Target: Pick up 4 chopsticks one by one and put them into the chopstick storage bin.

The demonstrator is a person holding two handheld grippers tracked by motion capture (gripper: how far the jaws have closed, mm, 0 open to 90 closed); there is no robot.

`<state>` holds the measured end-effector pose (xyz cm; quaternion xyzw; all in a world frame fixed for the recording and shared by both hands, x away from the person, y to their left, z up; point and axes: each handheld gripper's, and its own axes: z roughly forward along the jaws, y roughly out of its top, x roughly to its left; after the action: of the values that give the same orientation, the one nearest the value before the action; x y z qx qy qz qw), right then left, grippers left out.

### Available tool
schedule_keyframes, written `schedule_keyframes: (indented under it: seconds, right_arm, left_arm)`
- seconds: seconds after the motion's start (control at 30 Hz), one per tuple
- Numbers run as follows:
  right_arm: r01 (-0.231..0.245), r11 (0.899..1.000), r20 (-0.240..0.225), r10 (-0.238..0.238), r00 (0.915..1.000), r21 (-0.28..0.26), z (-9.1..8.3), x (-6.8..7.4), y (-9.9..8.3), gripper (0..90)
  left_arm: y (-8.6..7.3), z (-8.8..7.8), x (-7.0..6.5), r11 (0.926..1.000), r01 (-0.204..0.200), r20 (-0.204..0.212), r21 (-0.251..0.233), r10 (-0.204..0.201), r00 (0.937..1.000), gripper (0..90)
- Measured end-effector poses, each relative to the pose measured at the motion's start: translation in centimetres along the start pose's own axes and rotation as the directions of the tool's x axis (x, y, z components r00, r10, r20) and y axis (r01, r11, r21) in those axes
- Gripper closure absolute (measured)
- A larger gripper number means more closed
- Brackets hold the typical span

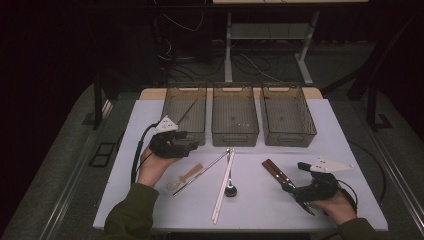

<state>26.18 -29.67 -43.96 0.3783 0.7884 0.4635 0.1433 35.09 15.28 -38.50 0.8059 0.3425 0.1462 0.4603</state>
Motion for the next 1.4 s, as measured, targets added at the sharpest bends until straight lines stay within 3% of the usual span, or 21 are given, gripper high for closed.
schedule_keyframes:
  seconds: [0.33, 0.5, 0.9, 1.2, 1.4]
  right_arm:
    - [-0.001, 1.0, -0.007, 0.001, 1.0, 0.002, -0.1, 0.1, 0.0, 2.1]
    - [0.001, 1.0, -0.008, -0.001, 1.0, -0.001, -0.1, 0.1, 0.0, 2.1]
    - [0.004, 1.0, -0.005, -0.004, 1.0, -0.005, -0.2, 0.2, 0.1, 2.1]
    - [0.006, 1.0, -0.003, -0.006, 1.0, -0.009, -0.3, 0.2, 0.1, 2.1]
    - [0.001, 1.0, -0.003, -0.001, 1.0, -0.007, -0.3, 0.2, 0.1, 2.1]
  left_arm:
    - [-1.3, -0.6, -1.0, 0.9996, -0.029, -0.009, -0.007, 0.029, 0.9995, 32.6]
    - [-1.9, -1.0, -1.5, 0.9996, -0.025, -0.008, -0.011, 0.025, 0.9997, 30.5]
    - [-3.3, -1.6, -4.0, 0.9984, -0.057, 0.018, -0.003, 0.057, 0.9982, 29.5]
    - [-4.3, -1.9, -5.7, 0.9981, -0.061, 0.032, 0.001, 0.061, 0.9976, 35.3]
    - [-5.0, -2.2, -6.5, 0.9985, -0.054, 0.03, 0.007, 0.053, 0.9981, 47.3]
